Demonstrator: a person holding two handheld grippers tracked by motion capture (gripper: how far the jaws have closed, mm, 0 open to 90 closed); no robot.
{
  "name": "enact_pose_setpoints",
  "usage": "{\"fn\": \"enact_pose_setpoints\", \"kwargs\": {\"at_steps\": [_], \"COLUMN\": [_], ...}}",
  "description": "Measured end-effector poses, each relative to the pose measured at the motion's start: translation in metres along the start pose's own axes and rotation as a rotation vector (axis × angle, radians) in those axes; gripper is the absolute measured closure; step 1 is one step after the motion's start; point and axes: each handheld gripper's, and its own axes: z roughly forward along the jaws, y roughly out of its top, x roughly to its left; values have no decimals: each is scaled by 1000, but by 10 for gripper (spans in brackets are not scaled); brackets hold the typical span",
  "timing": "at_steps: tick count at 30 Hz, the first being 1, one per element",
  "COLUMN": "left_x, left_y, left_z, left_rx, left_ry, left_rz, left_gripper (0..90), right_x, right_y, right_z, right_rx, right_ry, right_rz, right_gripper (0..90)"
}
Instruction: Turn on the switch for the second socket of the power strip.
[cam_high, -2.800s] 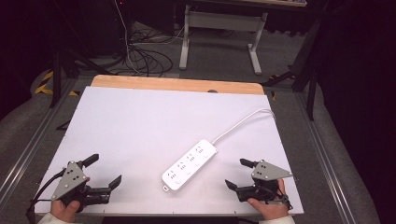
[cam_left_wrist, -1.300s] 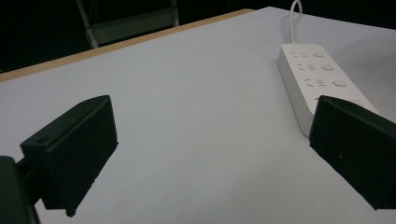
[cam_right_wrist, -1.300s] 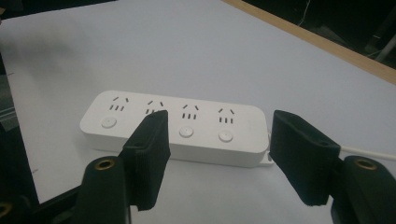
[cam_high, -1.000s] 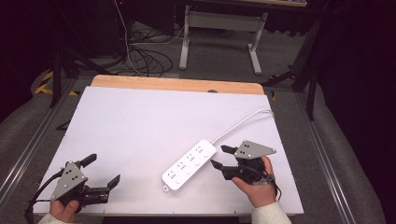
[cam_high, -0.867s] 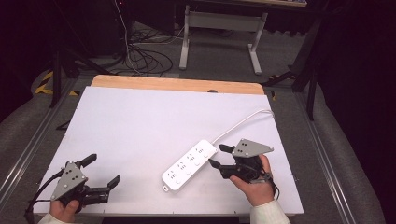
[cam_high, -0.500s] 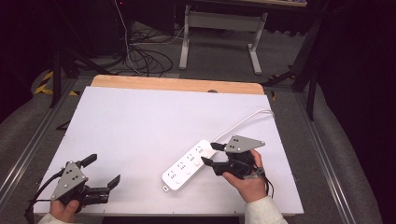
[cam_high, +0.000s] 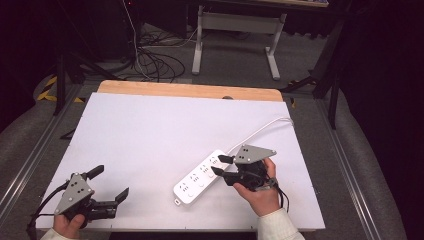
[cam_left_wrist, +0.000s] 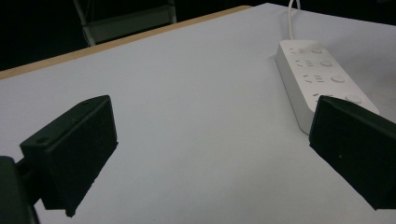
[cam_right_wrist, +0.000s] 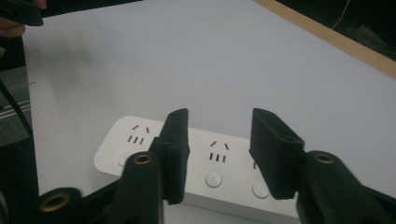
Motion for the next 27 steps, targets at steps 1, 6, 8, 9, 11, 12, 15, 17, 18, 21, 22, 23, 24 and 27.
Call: {"fn": "enact_pose_setpoints", "kwargs": {"at_steps": [1,6,8,9,11,12,15,17,18,21,22,23,24,27], "left_x": [0,0,0,0,0,0,0,0,0,0,0,0,0,0], "left_y": [0,0,0,0,0,0,0,0,0,0,0,0,0,0], "left_z": [0,0,0,0,0,0,0,0,0,0,0,0,0,0], "left_rx": [0,1,1,1,-1,0,-1,0,-1,0,0,1,0,1], "left_ry": [0,0,0,0,1,2,3,4,3,2,2,2,3,2], "left_rz": [0,-2,-2,-2,-3,-1,1,2,-3,0,1,0,1,-1], "left_gripper": [15,15,15,15,15,15,15,15,15,15,15,15,15,15], "right_x": [1,1,1,1,1,1,3,4,4,5,5,5,5,4], "right_y": [0,-2,-3,-4,-7,-8,-12,-12,-12,-13,-14,-14,-15,-17], "right_z": [1,6,9,11,15,17,25,27,29,33,34,35,37,41], "right_rx": [8,20,27,30,34,37,65,74,80,101,107,110,114,127], "right_ry": [9,19,10,6,-4,-15,-33,-37,-36,-32,-31,-33,-35,-30], "right_rz": [-3,19,22,23,31,31,24,20,18,23,22,23,22,26], "right_gripper": [768,900,900,900,900,900,900,900,900,900,900,900,900,900]}}
